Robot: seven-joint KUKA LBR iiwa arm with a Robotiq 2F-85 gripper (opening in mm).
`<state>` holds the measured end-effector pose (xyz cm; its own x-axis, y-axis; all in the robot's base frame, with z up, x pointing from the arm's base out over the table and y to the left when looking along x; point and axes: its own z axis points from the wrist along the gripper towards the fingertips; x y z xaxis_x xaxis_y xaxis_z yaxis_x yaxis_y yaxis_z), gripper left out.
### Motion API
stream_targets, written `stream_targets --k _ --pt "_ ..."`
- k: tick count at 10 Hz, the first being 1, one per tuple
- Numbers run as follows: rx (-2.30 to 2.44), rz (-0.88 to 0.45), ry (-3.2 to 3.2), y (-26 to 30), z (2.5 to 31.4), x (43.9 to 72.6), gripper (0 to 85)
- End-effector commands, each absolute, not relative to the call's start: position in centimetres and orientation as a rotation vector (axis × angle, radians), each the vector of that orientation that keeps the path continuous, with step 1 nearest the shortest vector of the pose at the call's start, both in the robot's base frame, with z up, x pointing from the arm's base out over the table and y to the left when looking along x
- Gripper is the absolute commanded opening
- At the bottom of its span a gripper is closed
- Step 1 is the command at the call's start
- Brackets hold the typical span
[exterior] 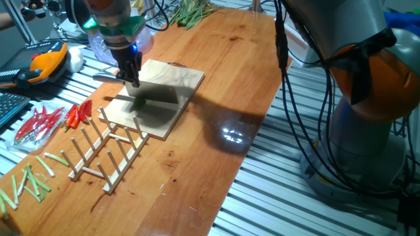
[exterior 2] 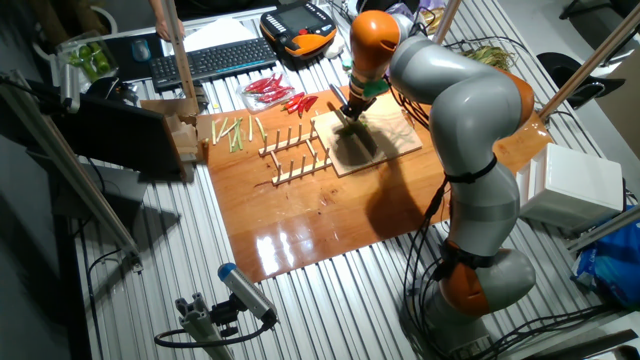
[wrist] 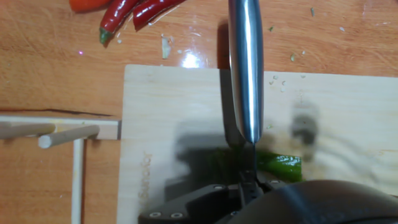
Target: Chop the chili peppers
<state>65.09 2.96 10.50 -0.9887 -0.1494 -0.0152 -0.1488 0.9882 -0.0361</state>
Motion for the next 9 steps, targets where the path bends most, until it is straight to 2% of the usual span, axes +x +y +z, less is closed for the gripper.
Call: stream_targets --k 1,5,9 --pt "-0.229 -0.055 3.112 2.9 10.2 65.0 0.0" --pt "-0.211 -0.04 3.095 3.1 8.9 64.8 0.0" --pt "-0.21 -0.009 3.136 3.3 11.2 65.1 0.0"
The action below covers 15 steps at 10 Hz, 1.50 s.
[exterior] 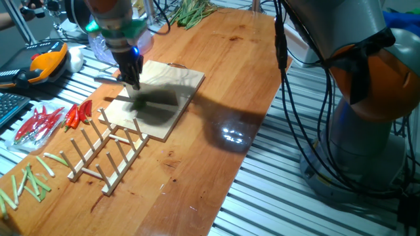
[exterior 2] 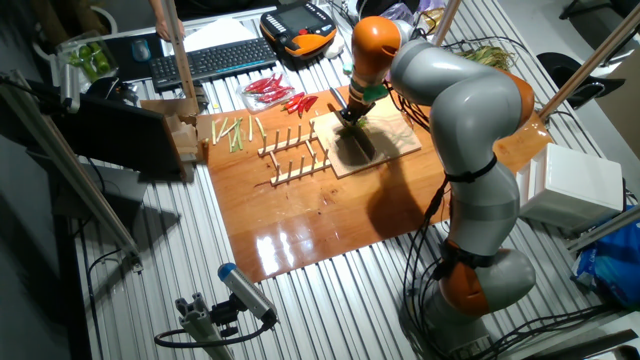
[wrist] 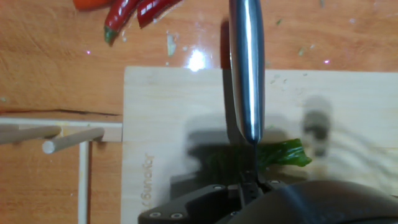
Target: Chop the chili peppers
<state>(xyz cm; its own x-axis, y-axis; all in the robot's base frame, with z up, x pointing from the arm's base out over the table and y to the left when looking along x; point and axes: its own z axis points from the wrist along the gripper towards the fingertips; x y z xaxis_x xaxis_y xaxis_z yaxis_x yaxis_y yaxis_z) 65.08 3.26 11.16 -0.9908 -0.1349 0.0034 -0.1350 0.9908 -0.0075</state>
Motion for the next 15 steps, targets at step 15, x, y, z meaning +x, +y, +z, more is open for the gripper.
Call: stream_targets --k 15 --pt "0.301 0.029 -3.143 3.0 9.8 65.6 0.0"
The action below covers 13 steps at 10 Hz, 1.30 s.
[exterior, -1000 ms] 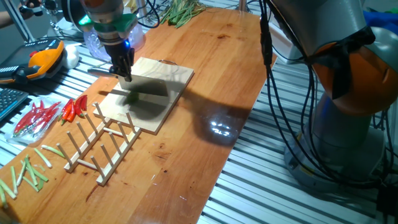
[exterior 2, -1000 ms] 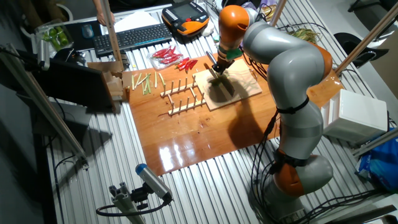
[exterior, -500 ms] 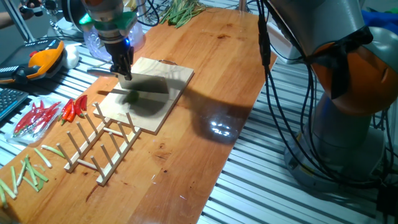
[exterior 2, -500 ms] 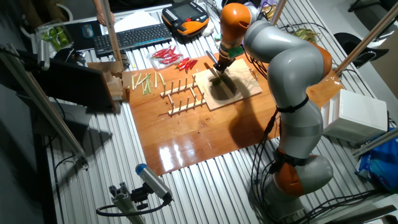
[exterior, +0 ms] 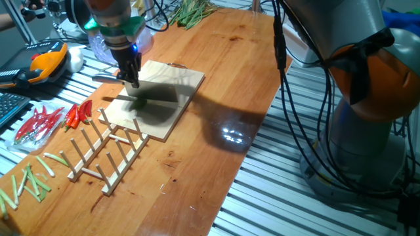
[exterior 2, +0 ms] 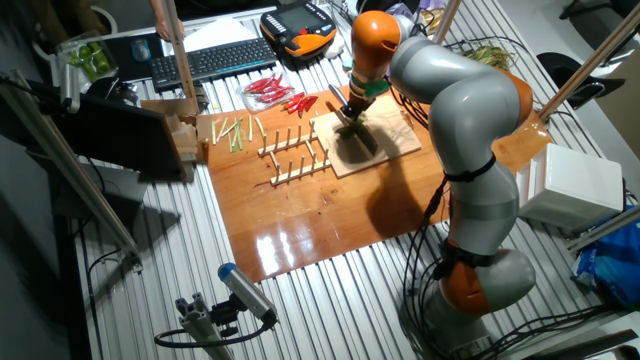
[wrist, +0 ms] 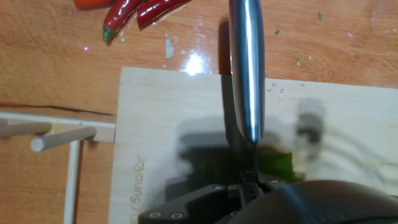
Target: Chop the chili peppers
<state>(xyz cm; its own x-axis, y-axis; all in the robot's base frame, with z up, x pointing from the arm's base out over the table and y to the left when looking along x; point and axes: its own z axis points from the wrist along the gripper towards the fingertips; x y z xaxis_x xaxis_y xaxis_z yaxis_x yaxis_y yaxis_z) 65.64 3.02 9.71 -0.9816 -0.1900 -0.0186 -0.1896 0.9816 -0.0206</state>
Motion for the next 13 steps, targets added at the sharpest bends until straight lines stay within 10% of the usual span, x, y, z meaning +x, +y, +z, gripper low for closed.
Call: stream_targets --k 1,13 --pt "-0.297 -0.027 3.104 3.0 9.3 65.6 0.0" --pt "-0.374 -0.014 3.12 2.4 11.3 66.7 0.0"
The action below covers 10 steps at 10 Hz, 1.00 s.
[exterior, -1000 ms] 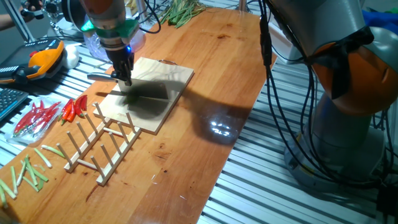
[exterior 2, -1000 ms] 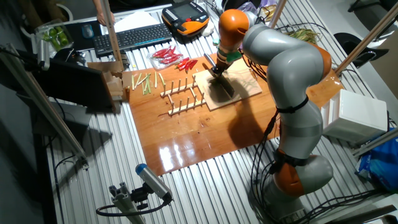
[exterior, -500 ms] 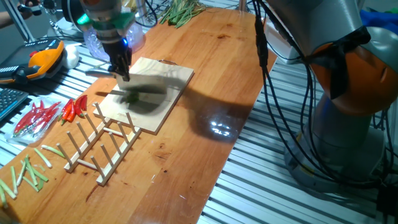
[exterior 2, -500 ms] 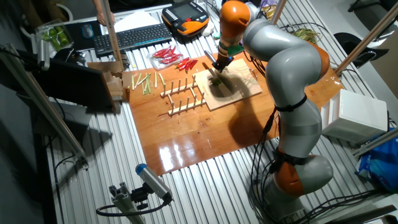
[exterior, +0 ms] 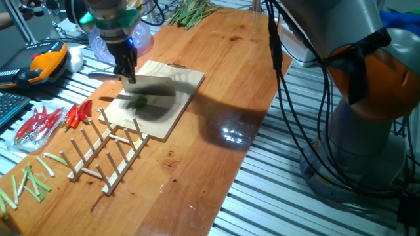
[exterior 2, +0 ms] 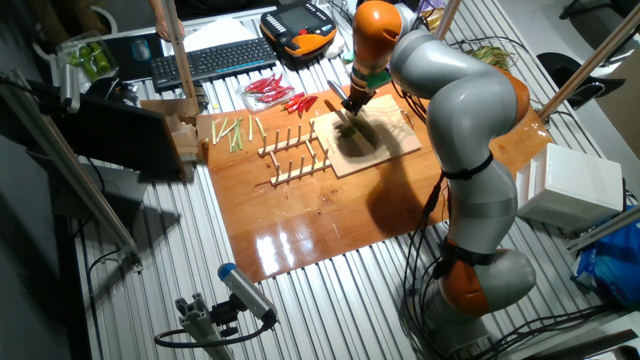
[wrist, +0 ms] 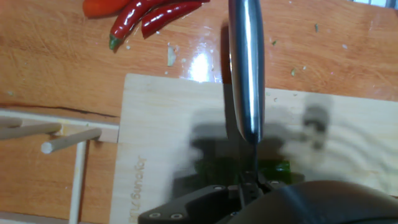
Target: Chop the chili peppers
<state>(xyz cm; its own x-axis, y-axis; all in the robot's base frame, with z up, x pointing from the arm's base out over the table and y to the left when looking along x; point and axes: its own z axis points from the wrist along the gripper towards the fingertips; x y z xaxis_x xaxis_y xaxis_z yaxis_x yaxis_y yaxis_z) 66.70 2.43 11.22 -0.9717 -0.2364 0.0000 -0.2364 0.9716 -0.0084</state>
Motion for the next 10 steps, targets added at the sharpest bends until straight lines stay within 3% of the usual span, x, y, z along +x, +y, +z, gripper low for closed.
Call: stream_targets --k 1,10 --pt "-0.375 -0.013 3.112 2.3 10.9 66.7 0.0" --pt "-0.369 -0.017 3.077 3.0 9.4 67.3 0.0"
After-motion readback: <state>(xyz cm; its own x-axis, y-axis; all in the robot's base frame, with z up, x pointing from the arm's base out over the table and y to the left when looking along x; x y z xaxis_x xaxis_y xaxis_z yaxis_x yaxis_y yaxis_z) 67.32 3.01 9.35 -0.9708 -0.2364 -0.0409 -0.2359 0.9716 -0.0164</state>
